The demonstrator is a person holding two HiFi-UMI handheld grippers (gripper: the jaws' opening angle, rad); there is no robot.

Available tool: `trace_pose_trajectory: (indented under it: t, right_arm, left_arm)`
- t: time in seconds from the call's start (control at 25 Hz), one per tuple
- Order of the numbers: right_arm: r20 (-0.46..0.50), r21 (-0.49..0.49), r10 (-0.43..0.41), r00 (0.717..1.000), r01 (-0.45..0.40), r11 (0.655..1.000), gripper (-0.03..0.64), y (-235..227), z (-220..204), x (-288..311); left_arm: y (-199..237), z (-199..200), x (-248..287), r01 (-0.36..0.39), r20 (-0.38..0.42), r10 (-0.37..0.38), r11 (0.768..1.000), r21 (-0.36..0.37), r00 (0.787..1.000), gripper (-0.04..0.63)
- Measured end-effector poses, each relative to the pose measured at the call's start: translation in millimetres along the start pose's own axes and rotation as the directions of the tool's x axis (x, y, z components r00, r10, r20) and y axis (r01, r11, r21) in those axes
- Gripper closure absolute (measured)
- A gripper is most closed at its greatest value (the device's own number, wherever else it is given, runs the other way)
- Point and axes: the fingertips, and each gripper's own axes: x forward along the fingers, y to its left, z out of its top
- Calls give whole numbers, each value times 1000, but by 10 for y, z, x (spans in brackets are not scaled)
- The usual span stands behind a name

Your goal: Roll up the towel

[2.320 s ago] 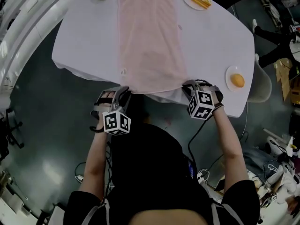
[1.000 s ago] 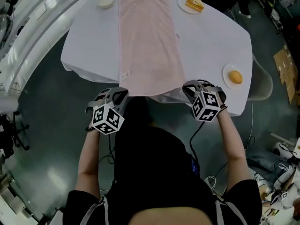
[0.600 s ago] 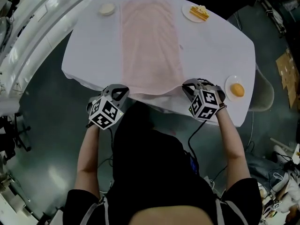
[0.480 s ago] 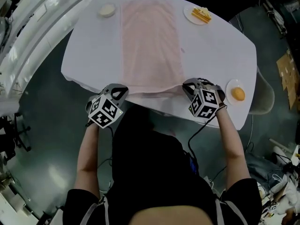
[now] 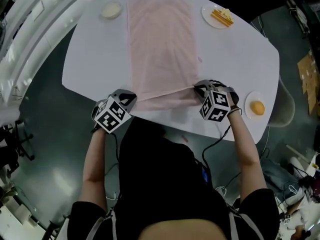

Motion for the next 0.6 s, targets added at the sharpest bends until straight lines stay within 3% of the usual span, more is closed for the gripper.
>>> trace_pose_trajectory:
  t: [0.28, 0.36, 0.44, 0.6]
  right_arm:
    - [-19, 7, 31, 999, -30, 1000, 597, -34, -26, 119]
    - [-9, 16, 20, 1000, -20, 1000, 597, -79, -9, 90]
    - [5, 31, -3, 1000, 3, 1000, 525, -149, 13, 45]
    - [37, 49, -75, 996, 73, 996, 525, -275, 44, -94]
  left_arm:
    - [92, -31, 104, 15, 27, -13, 997, -74, 1000, 591]
    - [166, -5, 71, -18, 50, 23, 995, -102, 998, 589]
    - [265, 25, 0, -70, 68, 79, 989, -128, 995, 588]
    - [428, -10, -180, -174, 72, 188, 971, -166, 980, 558]
